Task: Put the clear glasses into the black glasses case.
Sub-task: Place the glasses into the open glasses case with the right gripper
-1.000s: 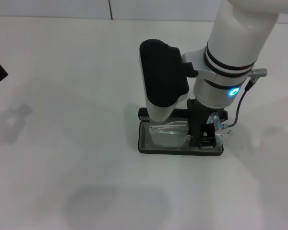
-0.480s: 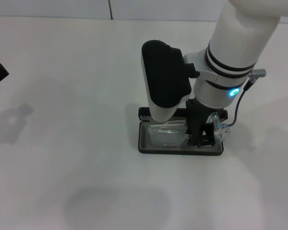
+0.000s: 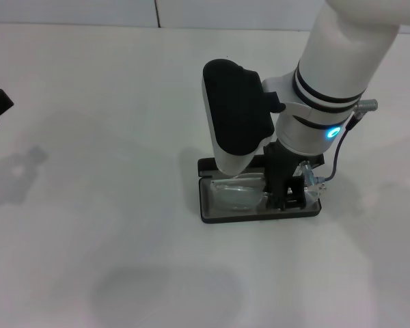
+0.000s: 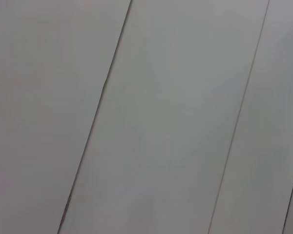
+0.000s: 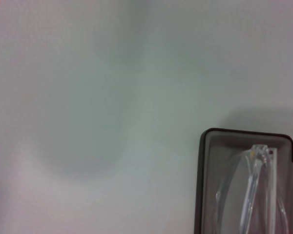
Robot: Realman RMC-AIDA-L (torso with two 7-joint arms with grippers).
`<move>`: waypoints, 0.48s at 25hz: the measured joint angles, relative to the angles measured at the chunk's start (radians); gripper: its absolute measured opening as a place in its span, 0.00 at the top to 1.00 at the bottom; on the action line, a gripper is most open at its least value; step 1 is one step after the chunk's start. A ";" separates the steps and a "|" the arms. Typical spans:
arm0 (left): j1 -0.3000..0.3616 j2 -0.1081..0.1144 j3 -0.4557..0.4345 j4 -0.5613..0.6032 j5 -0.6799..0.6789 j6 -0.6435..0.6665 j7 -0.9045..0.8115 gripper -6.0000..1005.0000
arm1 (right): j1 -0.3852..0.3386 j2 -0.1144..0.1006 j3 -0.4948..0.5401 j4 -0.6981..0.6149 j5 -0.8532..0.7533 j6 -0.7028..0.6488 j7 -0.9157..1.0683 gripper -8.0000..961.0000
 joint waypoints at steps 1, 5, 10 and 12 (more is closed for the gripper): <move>0.000 0.000 0.000 0.000 0.000 0.000 0.000 0.87 | 0.000 0.000 0.000 0.000 0.000 -0.001 0.000 0.85; 0.000 0.000 -0.001 0.000 0.000 0.000 0.000 0.87 | 0.000 0.000 0.000 0.000 -0.001 -0.005 0.000 0.85; 0.001 0.000 -0.001 0.000 0.000 0.000 0.000 0.87 | 0.003 0.000 0.000 0.000 -0.004 -0.014 0.000 0.84; 0.002 0.000 -0.001 0.000 0.000 0.000 0.000 0.87 | 0.005 0.000 0.000 0.000 -0.004 -0.018 0.002 0.84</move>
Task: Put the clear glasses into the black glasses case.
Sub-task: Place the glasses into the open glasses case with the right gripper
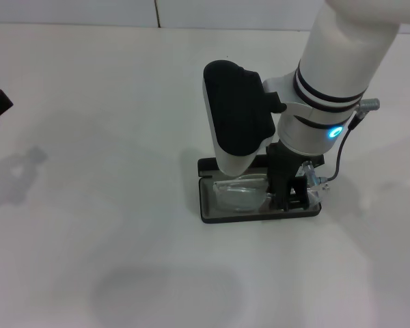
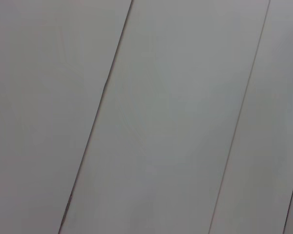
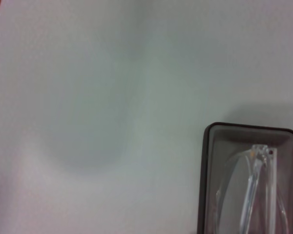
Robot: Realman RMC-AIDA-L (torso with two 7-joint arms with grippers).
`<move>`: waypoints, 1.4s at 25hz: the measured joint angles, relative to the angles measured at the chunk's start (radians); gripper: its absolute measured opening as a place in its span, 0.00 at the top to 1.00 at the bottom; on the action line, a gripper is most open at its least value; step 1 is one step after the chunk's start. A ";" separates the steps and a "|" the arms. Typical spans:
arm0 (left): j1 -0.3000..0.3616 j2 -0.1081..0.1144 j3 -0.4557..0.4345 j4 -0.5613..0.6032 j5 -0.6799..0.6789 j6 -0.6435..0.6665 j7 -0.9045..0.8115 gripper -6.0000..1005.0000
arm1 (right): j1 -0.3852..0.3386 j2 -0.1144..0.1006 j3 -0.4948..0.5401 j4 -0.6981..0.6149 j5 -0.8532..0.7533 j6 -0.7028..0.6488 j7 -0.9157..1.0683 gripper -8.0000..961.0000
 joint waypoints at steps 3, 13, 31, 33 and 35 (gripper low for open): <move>0.002 0.000 0.000 -0.001 0.000 0.000 0.000 0.87 | 0.002 0.000 0.000 0.000 0.000 -0.003 0.004 0.84; 0.003 0.000 0.000 -0.001 0.000 0.001 0.000 0.86 | 0.004 0.000 0.000 0.000 -0.002 -0.005 0.007 0.84; 0.005 -0.002 0.000 -0.001 0.000 0.002 0.000 0.86 | 0.005 0.000 0.002 0.000 -0.006 0.002 0.007 0.83; 0.005 -0.002 0.000 -0.001 0.000 0.002 0.000 0.86 | 0.005 0.000 0.002 0.000 -0.007 0.002 0.007 0.83; 0.005 -0.002 0.000 -0.001 0.000 0.002 0.000 0.86 | 0.005 0.000 0.002 -0.003 -0.009 0.001 0.007 0.83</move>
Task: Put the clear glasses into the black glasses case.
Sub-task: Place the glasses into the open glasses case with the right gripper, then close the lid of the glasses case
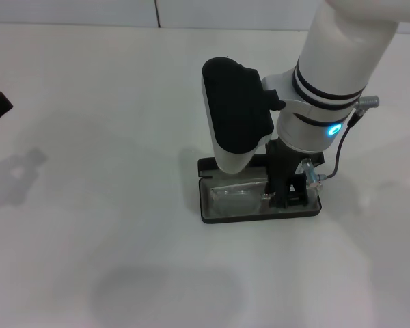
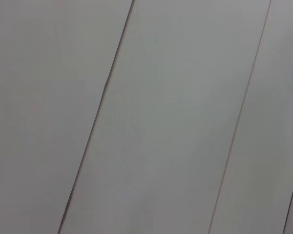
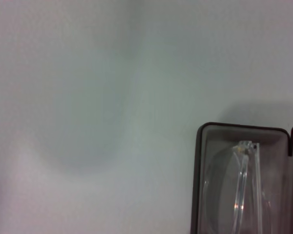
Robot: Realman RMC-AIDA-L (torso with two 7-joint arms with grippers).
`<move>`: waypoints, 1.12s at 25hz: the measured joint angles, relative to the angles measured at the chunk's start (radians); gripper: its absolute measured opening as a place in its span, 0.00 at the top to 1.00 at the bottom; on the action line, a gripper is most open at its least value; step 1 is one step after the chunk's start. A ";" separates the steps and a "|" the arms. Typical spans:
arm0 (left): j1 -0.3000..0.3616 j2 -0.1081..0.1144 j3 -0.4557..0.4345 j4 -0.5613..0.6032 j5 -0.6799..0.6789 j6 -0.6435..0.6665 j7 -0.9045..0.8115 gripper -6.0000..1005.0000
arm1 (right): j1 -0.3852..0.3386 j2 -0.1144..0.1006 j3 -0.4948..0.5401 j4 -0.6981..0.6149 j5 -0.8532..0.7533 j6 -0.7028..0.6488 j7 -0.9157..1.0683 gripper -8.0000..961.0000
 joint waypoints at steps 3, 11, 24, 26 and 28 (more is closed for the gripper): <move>0.001 0.000 -0.001 0.000 0.000 0.000 0.000 0.86 | 0.000 0.000 0.000 -0.005 -0.001 -0.002 0.000 0.83; 0.003 0.000 -0.002 0.000 -0.002 0.006 0.000 0.86 | -0.016 0.000 0.049 -0.057 -0.002 -0.021 0.008 0.83; -0.008 0.000 0.003 0.001 -0.001 0.021 -0.009 0.86 | -0.184 -0.003 0.256 -0.321 0.028 -0.135 0.001 0.83; -0.008 0.000 0.004 0.002 -0.001 0.043 -0.009 0.86 | -0.230 -0.003 0.305 -0.390 0.057 -0.153 -0.004 0.83; -0.009 0.000 0.004 0.002 0.000 0.051 -0.010 0.86 | -0.268 -0.003 0.353 -0.439 0.088 -0.165 -0.020 0.83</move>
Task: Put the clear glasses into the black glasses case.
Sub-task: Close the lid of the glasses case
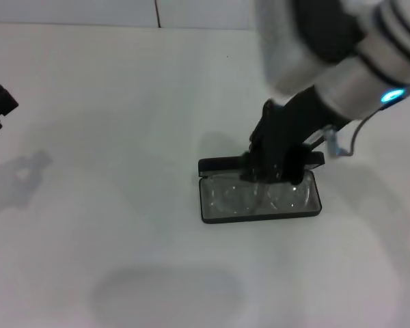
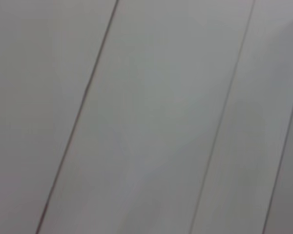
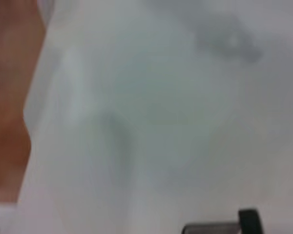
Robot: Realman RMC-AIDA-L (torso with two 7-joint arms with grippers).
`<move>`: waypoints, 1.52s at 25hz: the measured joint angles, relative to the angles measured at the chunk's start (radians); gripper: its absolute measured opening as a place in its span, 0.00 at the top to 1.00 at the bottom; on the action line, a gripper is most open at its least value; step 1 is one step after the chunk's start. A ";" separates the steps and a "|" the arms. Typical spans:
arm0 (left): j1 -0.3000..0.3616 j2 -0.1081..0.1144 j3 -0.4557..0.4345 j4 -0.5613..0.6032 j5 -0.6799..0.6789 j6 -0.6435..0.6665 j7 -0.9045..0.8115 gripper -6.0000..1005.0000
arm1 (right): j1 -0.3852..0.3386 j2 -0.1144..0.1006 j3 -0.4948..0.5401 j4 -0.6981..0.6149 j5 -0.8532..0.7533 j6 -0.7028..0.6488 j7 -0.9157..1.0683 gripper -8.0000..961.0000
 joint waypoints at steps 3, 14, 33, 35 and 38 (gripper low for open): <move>-0.010 -0.002 0.013 0.001 0.001 0.018 -0.011 0.86 | -0.103 0.002 0.127 -0.077 0.117 -0.008 -0.066 0.83; -0.207 -0.055 0.163 0.002 0.002 0.019 -0.090 0.86 | -0.502 -0.003 0.869 0.180 0.652 -0.108 -0.484 0.83; -0.536 -0.098 0.730 -0.126 -0.011 -0.537 -0.158 0.82 | -0.624 -0.011 1.538 0.748 0.523 -0.245 -0.826 0.83; -0.537 -0.098 0.755 -0.134 -0.017 -0.563 -0.160 0.82 | -0.622 -0.012 1.539 0.756 0.523 -0.242 -0.832 0.83; -0.534 -0.098 0.762 -0.139 -0.019 -0.568 -0.160 0.82 | -0.613 -0.014 1.534 0.772 0.523 -0.232 -0.835 0.83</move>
